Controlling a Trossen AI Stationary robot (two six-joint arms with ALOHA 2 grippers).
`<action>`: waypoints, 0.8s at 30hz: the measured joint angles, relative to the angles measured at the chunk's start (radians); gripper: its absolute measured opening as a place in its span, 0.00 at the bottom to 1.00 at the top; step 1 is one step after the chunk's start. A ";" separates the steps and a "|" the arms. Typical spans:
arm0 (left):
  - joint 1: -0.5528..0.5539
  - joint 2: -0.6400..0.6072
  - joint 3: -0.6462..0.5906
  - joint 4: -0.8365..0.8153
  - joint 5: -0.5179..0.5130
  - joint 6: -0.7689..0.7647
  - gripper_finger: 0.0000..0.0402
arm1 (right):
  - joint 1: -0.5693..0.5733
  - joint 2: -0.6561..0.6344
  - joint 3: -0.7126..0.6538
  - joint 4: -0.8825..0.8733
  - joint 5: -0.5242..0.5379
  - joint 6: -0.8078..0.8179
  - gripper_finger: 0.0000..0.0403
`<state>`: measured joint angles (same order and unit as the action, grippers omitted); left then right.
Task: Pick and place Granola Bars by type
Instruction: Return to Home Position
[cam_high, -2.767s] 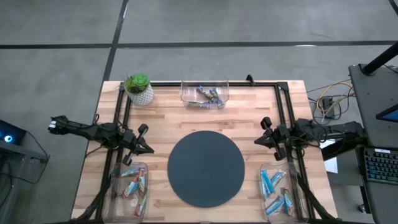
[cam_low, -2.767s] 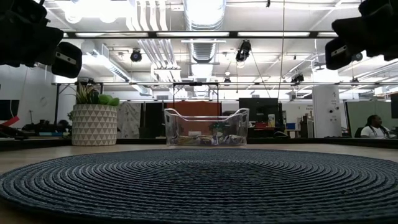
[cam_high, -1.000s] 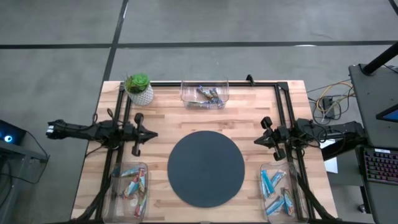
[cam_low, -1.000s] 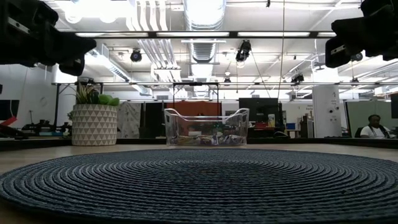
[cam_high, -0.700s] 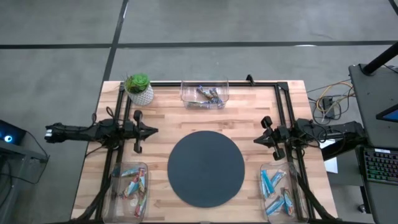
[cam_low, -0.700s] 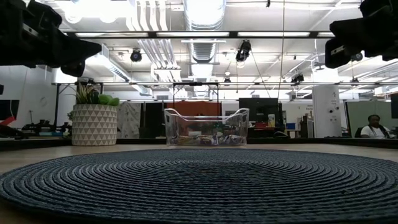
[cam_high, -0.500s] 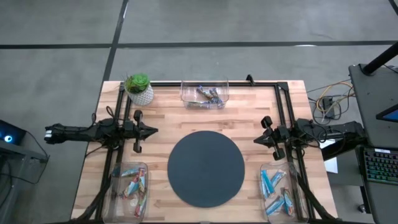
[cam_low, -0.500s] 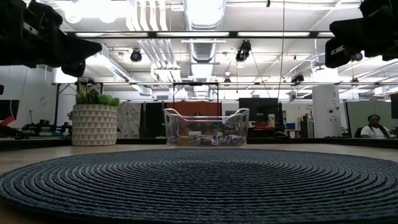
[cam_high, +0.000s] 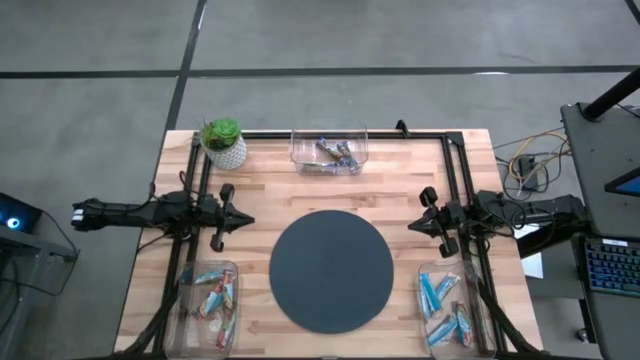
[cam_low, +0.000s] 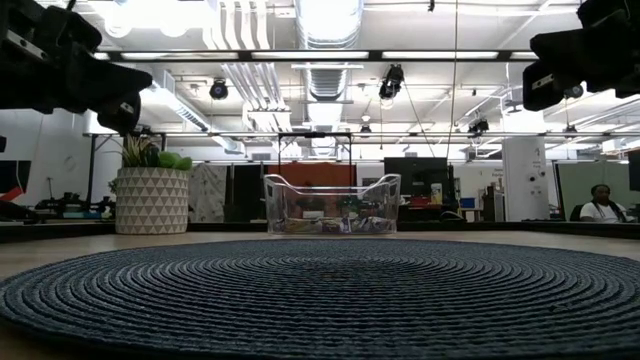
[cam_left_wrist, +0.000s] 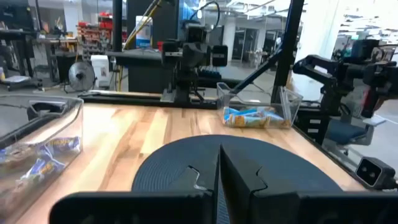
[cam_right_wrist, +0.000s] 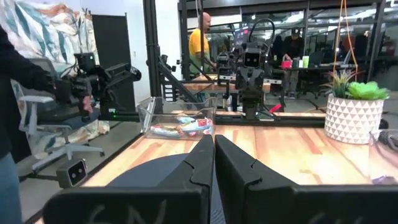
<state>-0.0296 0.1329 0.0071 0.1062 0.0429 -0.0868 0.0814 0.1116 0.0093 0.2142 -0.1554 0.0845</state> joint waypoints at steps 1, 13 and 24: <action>0.000 0.000 0.000 -0.005 0.000 0.000 0.00 | 0.000 0.000 0.000 0.000 0.000 0.012 0.02; 0.000 0.000 0.000 -0.027 -0.001 0.000 0.00 | 0.000 0.000 0.000 0.000 -0.002 0.045 0.02; 0.000 0.000 0.000 -0.027 -0.001 -0.012 0.00 | 0.000 0.000 0.000 0.000 -0.001 0.044 0.02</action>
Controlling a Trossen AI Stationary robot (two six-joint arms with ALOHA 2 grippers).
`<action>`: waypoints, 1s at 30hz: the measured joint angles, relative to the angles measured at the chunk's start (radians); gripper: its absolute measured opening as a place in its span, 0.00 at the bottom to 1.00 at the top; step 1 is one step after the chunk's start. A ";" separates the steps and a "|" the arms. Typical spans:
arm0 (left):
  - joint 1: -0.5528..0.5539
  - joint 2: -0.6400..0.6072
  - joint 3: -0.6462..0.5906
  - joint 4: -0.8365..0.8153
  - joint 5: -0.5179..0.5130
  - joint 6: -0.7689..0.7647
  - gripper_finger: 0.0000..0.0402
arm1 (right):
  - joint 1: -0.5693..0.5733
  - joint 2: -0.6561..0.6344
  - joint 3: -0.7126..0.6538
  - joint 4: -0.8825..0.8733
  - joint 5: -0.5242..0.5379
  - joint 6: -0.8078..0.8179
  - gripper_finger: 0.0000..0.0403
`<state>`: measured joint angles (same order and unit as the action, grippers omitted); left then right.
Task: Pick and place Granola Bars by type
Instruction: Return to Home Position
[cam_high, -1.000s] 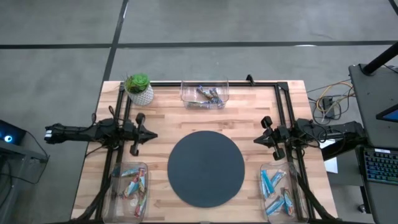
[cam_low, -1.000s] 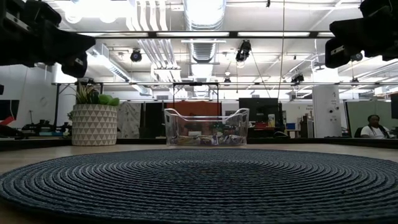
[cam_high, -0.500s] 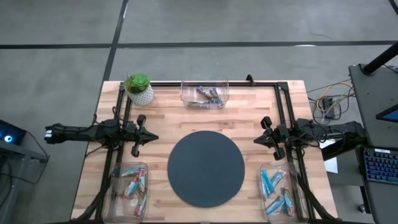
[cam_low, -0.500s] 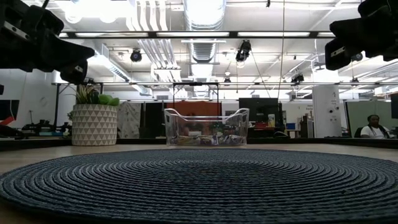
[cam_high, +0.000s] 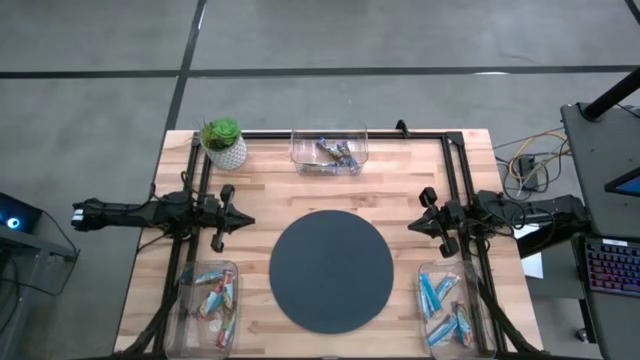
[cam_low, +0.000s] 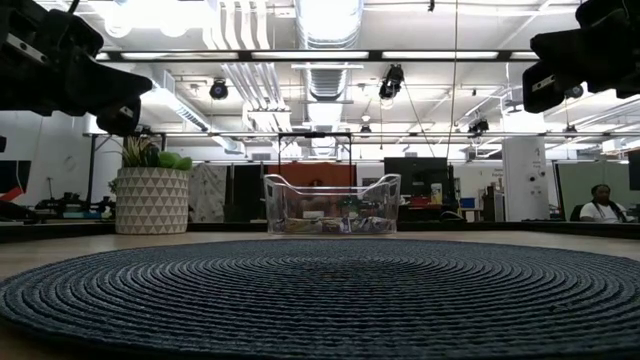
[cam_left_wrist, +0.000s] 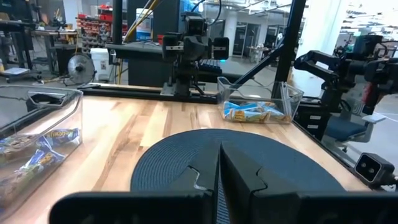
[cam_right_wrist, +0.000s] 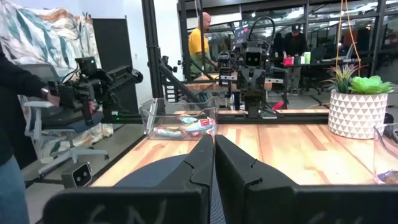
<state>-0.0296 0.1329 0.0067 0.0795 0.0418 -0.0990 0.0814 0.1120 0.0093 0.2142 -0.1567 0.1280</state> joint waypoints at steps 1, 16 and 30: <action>0.000 0.000 0.000 0.000 0.000 -0.009 0.00 | 0.000 0.000 0.000 0.000 0.000 0.000 0.02; 0.000 0.000 0.000 0.001 -0.001 -0.039 0.00 | 0.000 0.000 0.000 0.000 0.000 -0.013 0.02; 0.000 0.000 0.000 0.002 -0.001 -0.059 0.00 | 0.001 0.000 0.000 0.000 0.000 -0.001 0.02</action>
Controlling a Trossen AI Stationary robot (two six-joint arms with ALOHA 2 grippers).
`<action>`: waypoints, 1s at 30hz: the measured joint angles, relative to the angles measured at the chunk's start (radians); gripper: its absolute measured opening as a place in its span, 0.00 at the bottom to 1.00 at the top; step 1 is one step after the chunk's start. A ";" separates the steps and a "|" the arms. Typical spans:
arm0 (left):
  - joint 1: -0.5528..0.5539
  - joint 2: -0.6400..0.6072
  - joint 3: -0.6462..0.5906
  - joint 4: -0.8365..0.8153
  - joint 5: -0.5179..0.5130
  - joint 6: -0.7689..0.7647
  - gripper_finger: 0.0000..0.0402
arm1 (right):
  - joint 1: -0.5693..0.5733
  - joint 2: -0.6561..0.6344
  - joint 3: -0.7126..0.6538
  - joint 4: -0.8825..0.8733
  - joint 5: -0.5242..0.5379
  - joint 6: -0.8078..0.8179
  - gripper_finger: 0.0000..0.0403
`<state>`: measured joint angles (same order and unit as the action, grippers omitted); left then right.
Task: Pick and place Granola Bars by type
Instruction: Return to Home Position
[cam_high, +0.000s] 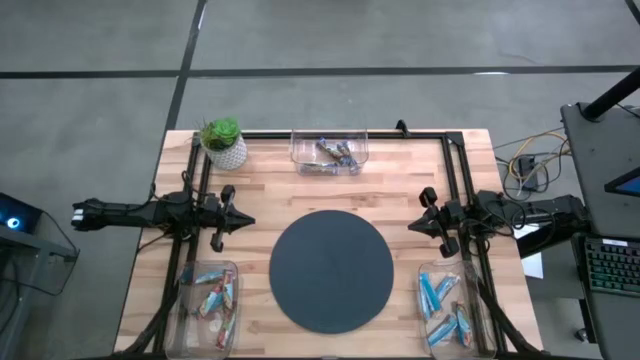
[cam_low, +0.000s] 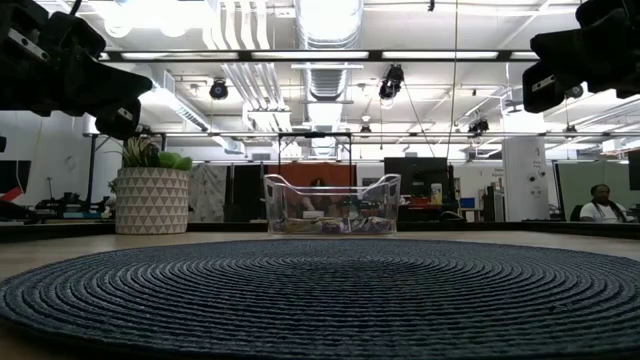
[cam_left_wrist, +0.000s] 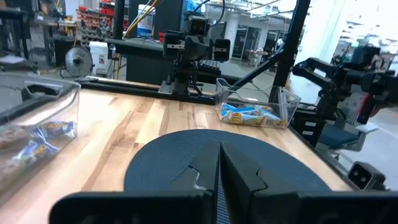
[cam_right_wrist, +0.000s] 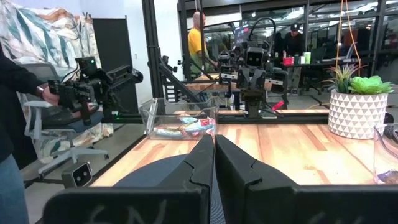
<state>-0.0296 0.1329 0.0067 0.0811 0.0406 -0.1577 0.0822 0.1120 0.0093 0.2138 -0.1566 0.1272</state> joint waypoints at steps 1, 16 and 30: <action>0.000 0.000 0.000 0.000 0.000 -0.014 0.00 | 0.000 0.000 0.000 0.000 0.000 0.000 0.02; 0.000 0.000 0.000 0.000 0.000 -0.081 0.00 | 0.000 0.000 0.000 0.000 0.000 0.000 0.02; 0.000 0.000 0.000 0.000 0.000 -0.076 0.00 | 0.000 0.000 0.000 0.000 0.000 -0.008 0.02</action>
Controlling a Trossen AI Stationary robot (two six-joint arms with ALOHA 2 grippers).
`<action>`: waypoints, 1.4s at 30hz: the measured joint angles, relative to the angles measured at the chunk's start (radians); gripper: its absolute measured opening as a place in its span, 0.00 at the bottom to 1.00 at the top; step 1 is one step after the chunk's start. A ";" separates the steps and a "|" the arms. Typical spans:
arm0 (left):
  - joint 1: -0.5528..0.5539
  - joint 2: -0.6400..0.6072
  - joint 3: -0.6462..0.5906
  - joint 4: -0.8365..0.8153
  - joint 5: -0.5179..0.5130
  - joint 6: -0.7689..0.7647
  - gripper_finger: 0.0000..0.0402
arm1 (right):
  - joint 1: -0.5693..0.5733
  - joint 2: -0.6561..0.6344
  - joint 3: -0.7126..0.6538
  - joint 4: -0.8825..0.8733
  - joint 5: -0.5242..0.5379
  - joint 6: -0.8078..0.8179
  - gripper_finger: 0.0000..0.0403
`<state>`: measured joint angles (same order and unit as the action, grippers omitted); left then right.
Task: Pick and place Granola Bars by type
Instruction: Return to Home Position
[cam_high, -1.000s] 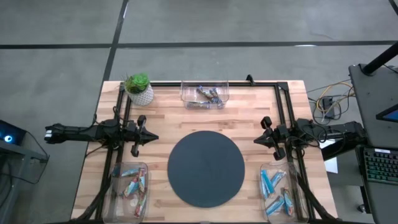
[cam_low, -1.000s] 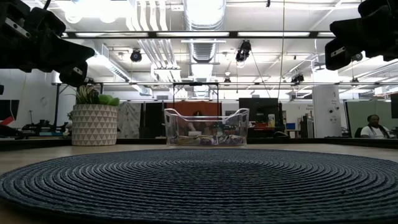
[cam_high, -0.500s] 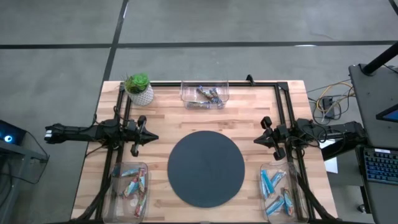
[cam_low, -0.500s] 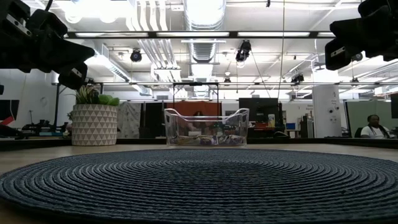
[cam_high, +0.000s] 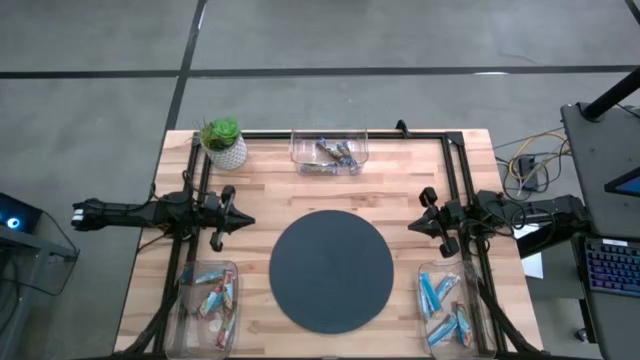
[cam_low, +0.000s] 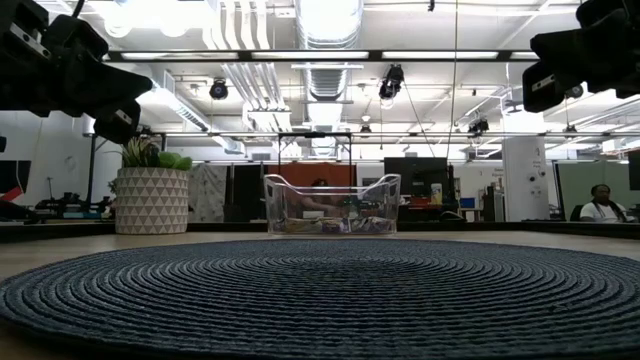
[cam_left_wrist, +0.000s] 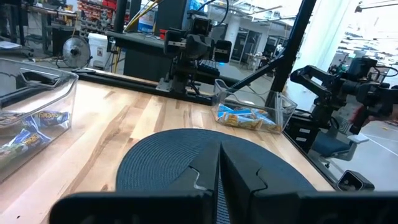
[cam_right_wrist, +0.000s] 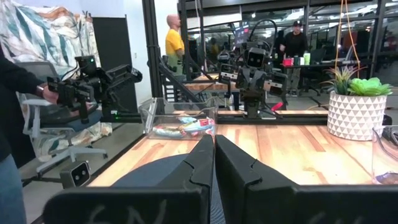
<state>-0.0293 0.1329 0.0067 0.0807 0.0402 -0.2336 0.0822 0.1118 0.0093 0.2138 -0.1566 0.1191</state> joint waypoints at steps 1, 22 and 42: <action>0.000 0.000 0.000 0.000 -0.002 0.004 0.00 | 0.000 0.000 0.000 0.000 0.000 -0.004 0.02; 0.000 0.000 0.000 0.000 -0.065 0.005 0.00 | 0.000 0.000 0.000 0.000 0.000 -0.007 0.02; 0.000 0.000 0.000 -0.010 -0.064 0.003 0.00 | 0.000 0.000 0.000 0.000 0.000 -0.008 0.02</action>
<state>-0.0292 0.1333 0.0067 0.0704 -0.0242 -0.2310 0.0818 0.1117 0.0093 0.2138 -0.1562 0.1112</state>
